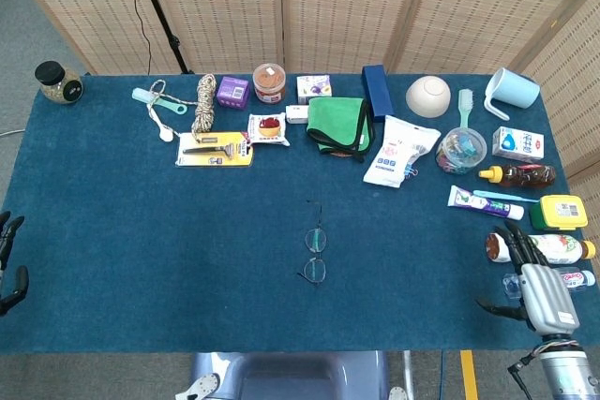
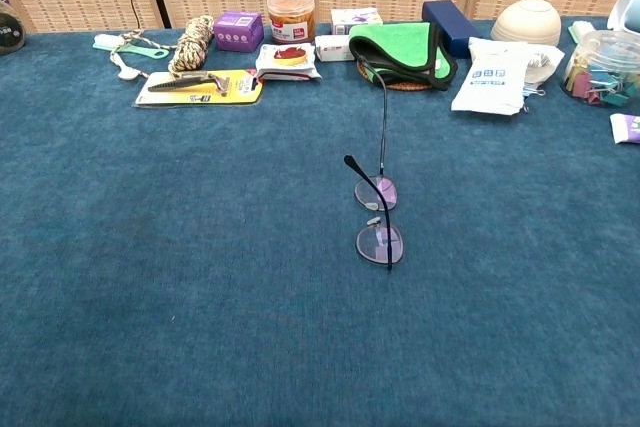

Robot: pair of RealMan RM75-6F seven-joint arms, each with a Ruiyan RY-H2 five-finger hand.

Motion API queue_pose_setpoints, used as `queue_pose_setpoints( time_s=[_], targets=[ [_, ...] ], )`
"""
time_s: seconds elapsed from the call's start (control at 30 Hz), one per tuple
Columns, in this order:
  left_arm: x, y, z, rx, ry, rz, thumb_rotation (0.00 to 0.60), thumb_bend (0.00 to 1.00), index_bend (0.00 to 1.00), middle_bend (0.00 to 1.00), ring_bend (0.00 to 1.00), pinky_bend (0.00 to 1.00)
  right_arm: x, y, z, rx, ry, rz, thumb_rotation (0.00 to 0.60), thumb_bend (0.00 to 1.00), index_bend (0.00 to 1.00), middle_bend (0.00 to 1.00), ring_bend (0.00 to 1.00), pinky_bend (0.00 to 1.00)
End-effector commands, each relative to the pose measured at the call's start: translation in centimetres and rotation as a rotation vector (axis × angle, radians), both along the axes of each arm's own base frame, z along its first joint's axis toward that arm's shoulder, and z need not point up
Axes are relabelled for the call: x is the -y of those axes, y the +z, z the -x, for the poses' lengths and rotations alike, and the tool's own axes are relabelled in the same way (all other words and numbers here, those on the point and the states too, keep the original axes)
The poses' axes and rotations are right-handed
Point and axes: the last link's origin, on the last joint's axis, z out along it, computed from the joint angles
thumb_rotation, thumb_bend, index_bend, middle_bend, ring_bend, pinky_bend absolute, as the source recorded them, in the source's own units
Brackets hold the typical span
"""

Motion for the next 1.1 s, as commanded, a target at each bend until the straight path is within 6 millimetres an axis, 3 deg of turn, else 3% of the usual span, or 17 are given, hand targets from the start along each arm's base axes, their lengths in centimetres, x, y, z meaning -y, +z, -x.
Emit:
queue_pose_setpoints(
  time_s=[0.03, 0.2, 0.57, 0.9, 1.1],
  targets=[
    [-0.1, 0.1, -0.1, -0.003, -0.004, -0.001, 0.600, 0.58, 0.03, 0.00, 0.00, 0.00, 0.5, -0.4, -0.5, 0.082, 0.012, -0.027, 0.600, 0.00, 0.02, 0.00, 0.00, 0.13],
    [-0.4, 0.3, -0.3, -0.008, -0.017, -0.007, 0.600, 0.58, 0.03, 0.00, 0.00, 0.00, 1.9, -1.2, -1.2, 0.266, 0.026, -0.113, 0.600, 0.00, 0.01, 0.00, 0.00, 0.11],
    [-0.9, 0.6, -0.8, 0.001, -0.032, 0.011, 0.600, 0.58, 0.03, 0.00, 0.00, 0.00, 4.8, -2.2, -2.3, 0.393, 0.077, -0.170, 0.600, 0.00, 0.01, 0.00, 0.00, 0.11],
    [-2.5, 0.0, -2.6, -0.055, -0.163, 0.083, 0.600, 0.58, 0.03, 0.00, 0.00, 0.00, 5.2, -2.7, -2.5, 0.379, 0.084, -0.180, 0.600, 0.00, 0.01, 0.00, 0.00, 0.06],
    [-3.8, -1.2, -3.9, -0.101, -0.257, 0.163, 0.600, 0.58, 0.04, 0.00, 0.00, 0.00, 4.9, -2.5, -2.2, 0.237, 0.100, -0.116, 0.600, 0.00, 0.01, 0.00, 0.00, 0.01]
  ],
)
